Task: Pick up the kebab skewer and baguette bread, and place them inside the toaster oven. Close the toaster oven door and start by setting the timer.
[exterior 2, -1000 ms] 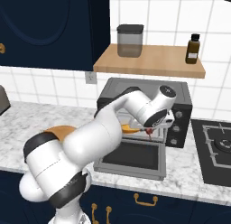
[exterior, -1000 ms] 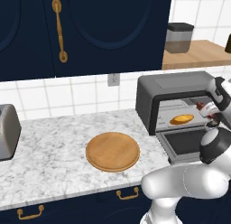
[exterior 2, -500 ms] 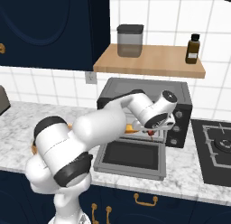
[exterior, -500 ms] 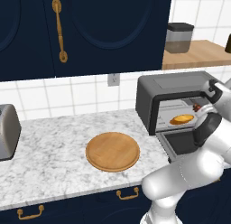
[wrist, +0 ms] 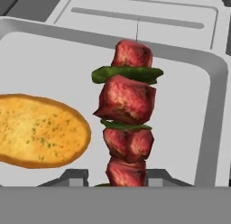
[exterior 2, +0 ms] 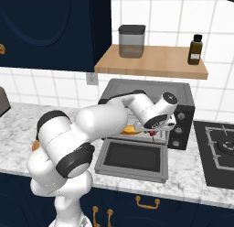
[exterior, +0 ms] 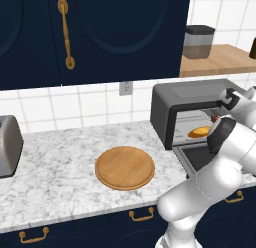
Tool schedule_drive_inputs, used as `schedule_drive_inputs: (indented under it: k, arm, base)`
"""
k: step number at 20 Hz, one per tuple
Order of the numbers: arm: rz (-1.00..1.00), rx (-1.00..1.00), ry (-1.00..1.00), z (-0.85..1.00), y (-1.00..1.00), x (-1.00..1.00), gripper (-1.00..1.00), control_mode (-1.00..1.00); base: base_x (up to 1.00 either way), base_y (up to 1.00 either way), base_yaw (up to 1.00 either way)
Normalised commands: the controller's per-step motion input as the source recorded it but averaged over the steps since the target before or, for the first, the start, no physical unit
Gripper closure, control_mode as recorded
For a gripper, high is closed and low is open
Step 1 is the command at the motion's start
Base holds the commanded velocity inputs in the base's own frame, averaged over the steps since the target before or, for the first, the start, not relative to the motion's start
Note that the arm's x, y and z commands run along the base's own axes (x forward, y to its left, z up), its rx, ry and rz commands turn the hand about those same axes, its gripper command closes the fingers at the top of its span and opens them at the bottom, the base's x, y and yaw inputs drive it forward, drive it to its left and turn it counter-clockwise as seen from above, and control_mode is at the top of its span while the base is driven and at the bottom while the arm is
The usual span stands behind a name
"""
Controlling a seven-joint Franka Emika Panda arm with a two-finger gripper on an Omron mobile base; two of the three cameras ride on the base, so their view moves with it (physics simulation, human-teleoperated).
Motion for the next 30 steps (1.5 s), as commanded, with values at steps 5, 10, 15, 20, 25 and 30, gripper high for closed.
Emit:
schedule_drive_inputs:
  k: [5, 10, 15, 20, 25, 30]
  arm:
    - [0.00, 0.00, -0.09, -0.20, 0.00, 0.06, 1.00, -1.00]
    - [0.00, 0.01, -0.09, 0.02, 0.00, 0.02, 1.00, -1.00]
    - [0.00, 0.00, 0.00, 0.01, 0.00, 0.00, 1.00, -1.00]
    - [0.00, 0.00, 0.00, 0.00, 0.00, 0.01, -1.00, -1.00]
    - [0.00, 0.00, 0.00, 0.00, 0.00, 0.00, -1.00, -1.00]
    - [0.00, 0.00, 0.00, 0.01, 0.00, -0.02, -1.00, -1.00]
  base:
    - [0.00, 0.00, 0.00]
    - [0.00, 0.00, 0.00]
    - [0.00, 0.00, 0.00]
    - [0.00, 0.00, 0.00]
    - [0.00, 0.00, 0.00]
    - [0.00, 0.00, 0.00]
